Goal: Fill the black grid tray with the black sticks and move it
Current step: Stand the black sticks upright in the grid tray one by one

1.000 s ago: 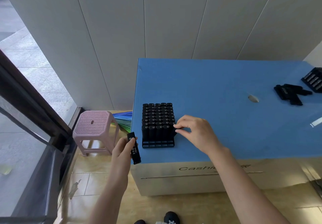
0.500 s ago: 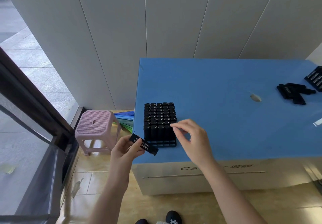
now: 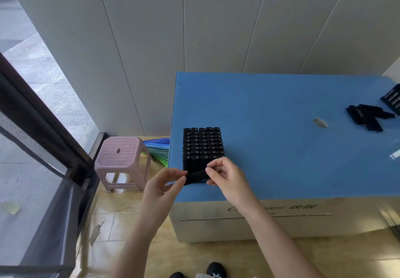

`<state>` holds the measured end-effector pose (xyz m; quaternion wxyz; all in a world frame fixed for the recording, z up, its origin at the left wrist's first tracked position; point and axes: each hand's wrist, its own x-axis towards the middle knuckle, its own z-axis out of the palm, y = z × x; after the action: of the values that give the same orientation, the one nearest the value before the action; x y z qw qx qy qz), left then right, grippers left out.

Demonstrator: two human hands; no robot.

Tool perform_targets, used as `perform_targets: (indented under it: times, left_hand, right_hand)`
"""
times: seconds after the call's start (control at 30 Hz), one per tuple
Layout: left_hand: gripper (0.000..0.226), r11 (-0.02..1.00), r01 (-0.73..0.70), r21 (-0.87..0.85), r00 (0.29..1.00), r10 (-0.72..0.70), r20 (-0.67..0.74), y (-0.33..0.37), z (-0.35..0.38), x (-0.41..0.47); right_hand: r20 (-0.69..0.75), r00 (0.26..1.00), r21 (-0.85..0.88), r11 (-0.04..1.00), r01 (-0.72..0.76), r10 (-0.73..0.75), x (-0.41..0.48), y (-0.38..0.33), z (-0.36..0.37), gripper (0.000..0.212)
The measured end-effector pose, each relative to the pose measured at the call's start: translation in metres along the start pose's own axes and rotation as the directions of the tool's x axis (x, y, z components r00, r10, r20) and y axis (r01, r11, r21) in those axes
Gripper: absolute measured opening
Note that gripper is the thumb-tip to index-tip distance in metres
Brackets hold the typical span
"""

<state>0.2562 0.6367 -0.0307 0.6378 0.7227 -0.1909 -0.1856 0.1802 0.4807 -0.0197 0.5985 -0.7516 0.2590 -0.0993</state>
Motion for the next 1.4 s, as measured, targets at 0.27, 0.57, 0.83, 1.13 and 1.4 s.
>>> perform_targets:
  times: [0.27,0.57,0.83,1.13,1.4]
  left_hand:
    - [0.02,0.632,-0.139,0.763,0.984,0.177,0.032,-0.012,-0.021,0.001]
    - [0.021,0.62,-0.108,0.777,0.992,0.123,0.04,-0.014,-0.034,-0.002]
    - [0.021,0.614,-0.106,0.782,0.993,0.1,0.057,-0.015,-0.047,-0.005]
    - [0.018,0.639,-0.182,0.748,0.983,0.095,0.157,-0.009,-0.043,-0.008]
    - [0.015,0.613,-0.396,0.684,0.909,0.156,0.386,0.017,0.028,-0.004]
  right_hand:
    - [-0.025,0.916,-0.45,0.823,0.347,-0.4,0.014,-0.004,0.002,0.012]
    - [0.123,0.852,-0.603,0.643,0.472,-0.51,0.028,-0.005,0.023,0.01]
    - [0.106,0.789,-0.74,0.483,0.469,-0.605,0.032,-0.009,0.033,0.006]
    - [-0.121,0.884,-0.625,0.726,0.286,-0.452,-0.011,0.013,0.021,0.029]
    - [-0.314,0.918,-0.613,0.79,-0.002,-0.242,-0.06,0.034,-0.052,0.016]
